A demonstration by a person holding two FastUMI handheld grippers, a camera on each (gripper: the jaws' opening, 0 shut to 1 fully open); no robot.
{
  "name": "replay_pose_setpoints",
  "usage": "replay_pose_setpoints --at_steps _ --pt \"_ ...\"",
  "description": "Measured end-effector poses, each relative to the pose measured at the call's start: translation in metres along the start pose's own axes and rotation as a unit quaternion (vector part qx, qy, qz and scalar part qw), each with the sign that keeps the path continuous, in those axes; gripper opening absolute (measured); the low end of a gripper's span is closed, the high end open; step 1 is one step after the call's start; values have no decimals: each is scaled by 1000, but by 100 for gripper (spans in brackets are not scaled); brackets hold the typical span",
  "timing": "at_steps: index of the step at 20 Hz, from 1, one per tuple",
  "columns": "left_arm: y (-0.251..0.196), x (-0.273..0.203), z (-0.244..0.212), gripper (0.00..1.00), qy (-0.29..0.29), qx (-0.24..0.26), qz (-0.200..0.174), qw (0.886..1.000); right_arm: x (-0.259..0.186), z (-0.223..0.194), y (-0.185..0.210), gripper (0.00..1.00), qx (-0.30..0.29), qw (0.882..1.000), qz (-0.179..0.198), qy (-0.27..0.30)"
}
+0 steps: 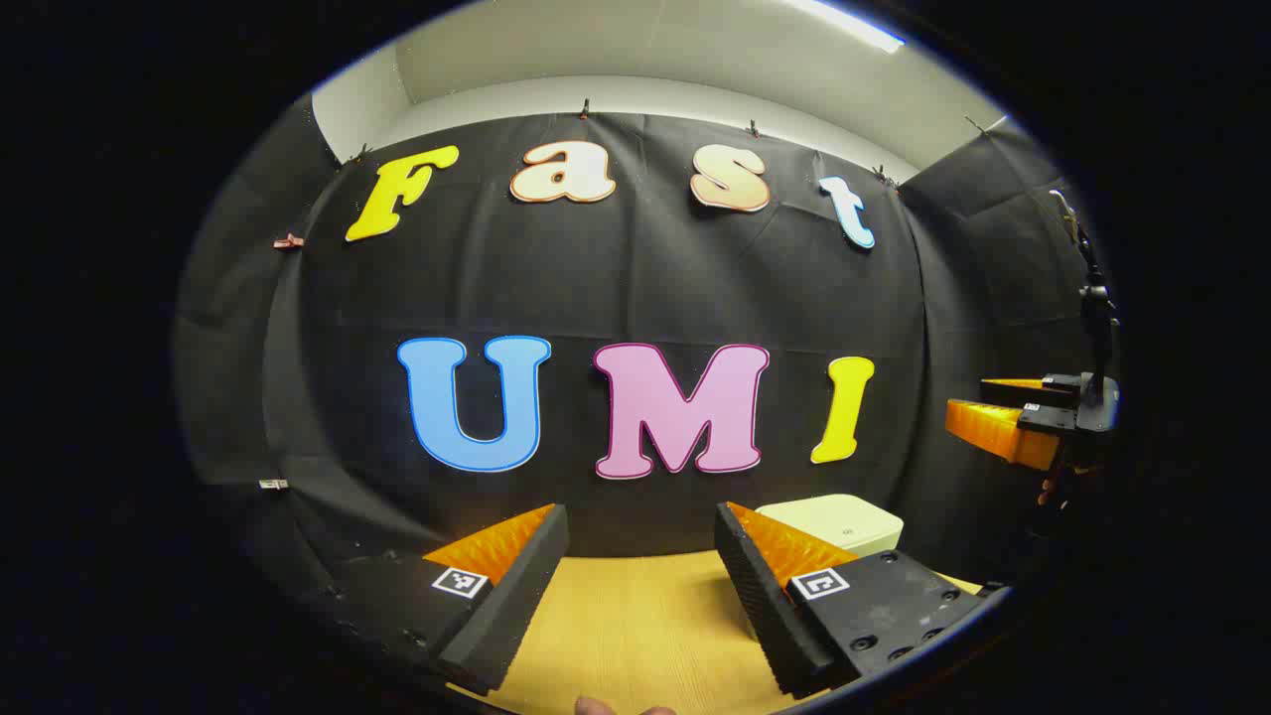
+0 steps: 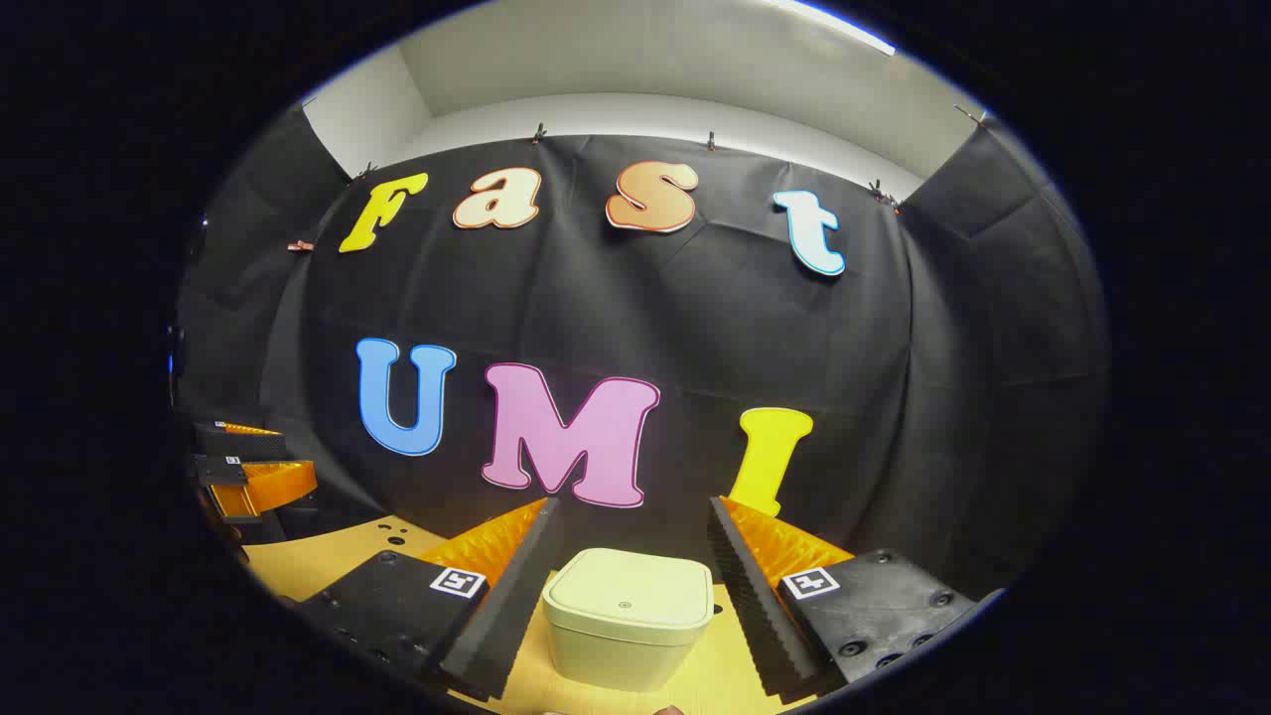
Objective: Press the lid of the desktop garbage bin to open it, pick up the crumpled paper on the desktop and throw it into the bin, then pick up the pop can on the desktop and drop it into the bin, and finally close the garbage bin lid.
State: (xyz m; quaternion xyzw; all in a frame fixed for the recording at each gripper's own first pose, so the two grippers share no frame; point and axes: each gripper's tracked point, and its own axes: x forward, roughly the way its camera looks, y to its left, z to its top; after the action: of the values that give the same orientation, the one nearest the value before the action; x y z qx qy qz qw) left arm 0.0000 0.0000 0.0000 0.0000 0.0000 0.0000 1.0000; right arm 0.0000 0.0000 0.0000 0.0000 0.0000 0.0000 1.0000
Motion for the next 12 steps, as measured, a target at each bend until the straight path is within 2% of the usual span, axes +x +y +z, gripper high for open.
replay_pose_setpoints --at_steps 3,4,5,12 --pt "0 1 2 95 -1 8 0 1000 0 -2 -1 93 3 1000 -1 1" --pt "-1 0 1 98 0 8 -1 1000 0 -2 -1 93 4 1000 -1 2" --pt "-1 0 2 95 -2 8 -1 1000 0 -2 -1 93 2 1000 -2 2" --pt "-5 1 -1 95 3 6 -10 1000 1 -4 1 93 -5 1000 -1 4"
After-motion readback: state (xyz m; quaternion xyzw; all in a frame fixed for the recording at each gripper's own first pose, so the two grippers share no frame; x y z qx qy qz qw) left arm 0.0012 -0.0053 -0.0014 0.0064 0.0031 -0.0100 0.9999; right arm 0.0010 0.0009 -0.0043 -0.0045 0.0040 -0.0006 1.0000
